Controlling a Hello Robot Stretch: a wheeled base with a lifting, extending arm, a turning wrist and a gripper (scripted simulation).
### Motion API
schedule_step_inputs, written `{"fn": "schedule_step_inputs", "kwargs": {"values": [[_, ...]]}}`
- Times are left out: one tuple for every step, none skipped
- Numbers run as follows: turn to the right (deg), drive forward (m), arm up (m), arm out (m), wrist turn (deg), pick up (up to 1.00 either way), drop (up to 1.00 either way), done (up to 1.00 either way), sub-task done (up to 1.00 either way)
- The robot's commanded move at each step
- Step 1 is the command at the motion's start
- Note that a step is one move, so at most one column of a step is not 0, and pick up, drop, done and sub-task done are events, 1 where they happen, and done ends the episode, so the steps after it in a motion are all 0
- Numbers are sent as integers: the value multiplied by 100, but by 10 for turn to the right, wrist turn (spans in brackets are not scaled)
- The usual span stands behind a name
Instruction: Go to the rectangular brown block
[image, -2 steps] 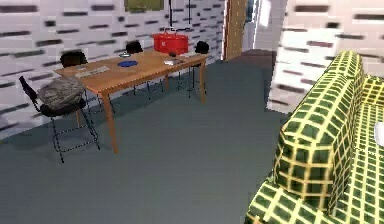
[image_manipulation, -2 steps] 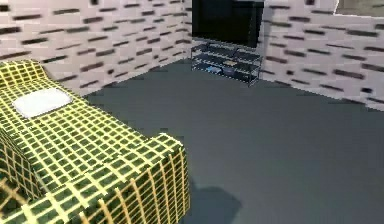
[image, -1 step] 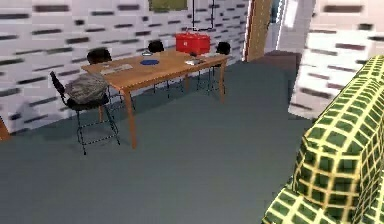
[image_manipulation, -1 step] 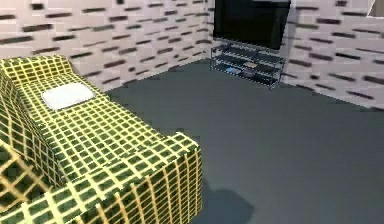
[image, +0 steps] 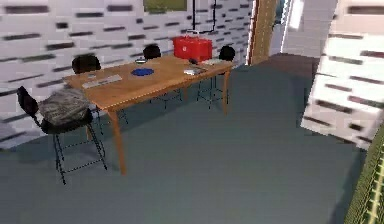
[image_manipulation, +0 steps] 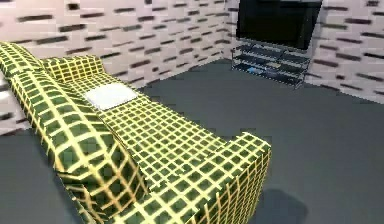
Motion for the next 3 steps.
{"fn": "schedule_step_inputs", "kwargs": {"values": [[-420, 0, 0, 0, 0, 0, 0, 0, 0], [0, 30, 0, 0, 0, 0, 0, 0, 0], [450, 0, 0, 0, 0, 0, 0, 0, 0]]}}
